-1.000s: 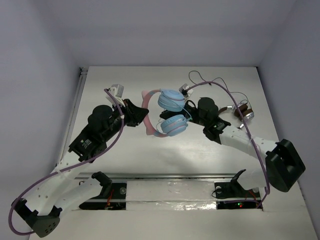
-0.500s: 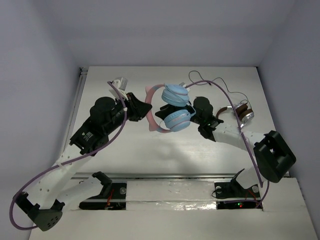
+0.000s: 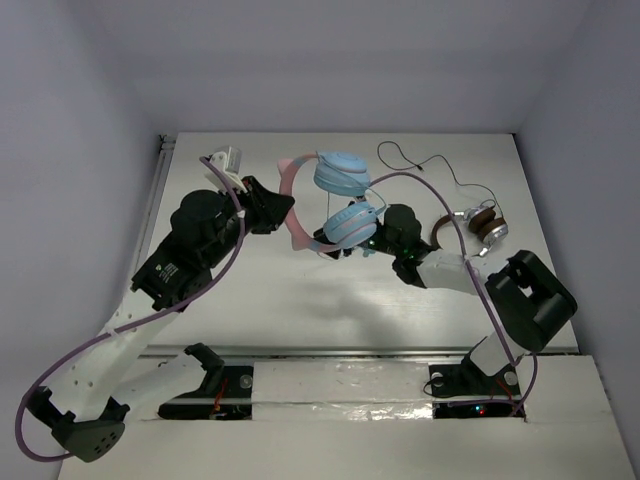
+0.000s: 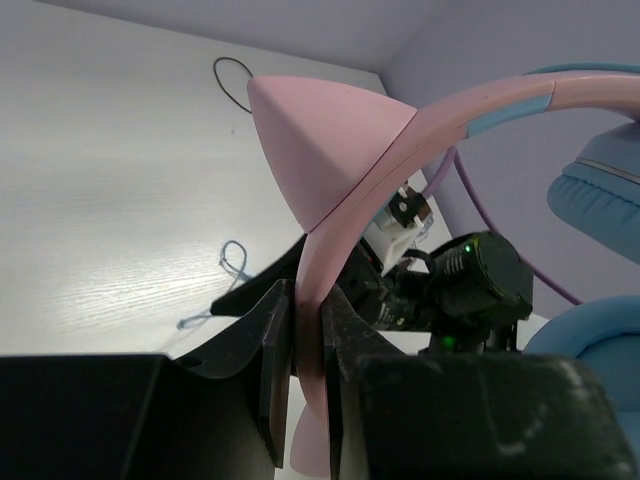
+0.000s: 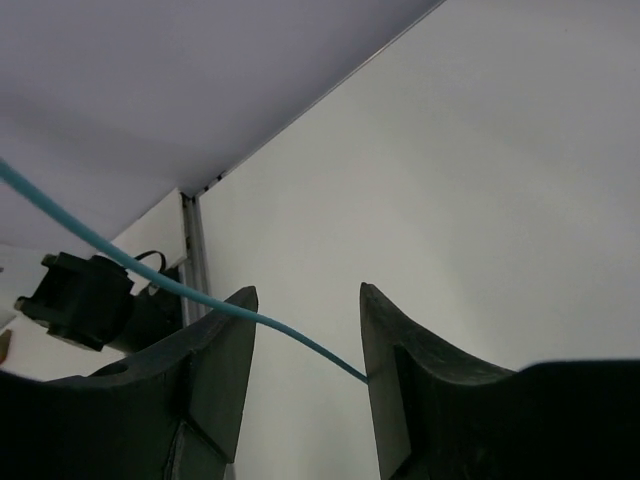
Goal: Wrap the headphones
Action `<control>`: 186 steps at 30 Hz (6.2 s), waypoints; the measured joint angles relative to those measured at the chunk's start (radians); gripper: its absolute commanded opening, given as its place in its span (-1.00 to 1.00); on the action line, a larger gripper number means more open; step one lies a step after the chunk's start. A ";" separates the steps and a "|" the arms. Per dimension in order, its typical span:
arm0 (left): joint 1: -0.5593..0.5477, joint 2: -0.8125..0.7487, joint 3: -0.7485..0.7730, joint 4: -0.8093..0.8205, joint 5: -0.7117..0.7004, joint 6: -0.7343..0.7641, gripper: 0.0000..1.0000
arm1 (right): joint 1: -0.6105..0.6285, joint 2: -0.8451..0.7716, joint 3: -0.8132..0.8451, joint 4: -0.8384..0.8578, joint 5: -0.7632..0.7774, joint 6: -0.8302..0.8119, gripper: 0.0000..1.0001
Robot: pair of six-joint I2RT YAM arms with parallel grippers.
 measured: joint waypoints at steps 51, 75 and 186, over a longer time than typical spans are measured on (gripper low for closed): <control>-0.008 0.184 -0.147 -0.288 -0.478 0.185 -1.00 | 0.335 -0.167 0.581 -1.338 0.475 -0.202 -1.00; -0.033 0.190 -0.147 -0.311 -0.035 0.359 -1.00 | 0.344 -0.139 0.708 -1.745 0.877 -0.221 -0.89; 0.177 0.154 0.198 -0.116 0.344 0.222 -1.00 | 0.269 -0.407 -0.569 -0.024 0.636 0.288 0.45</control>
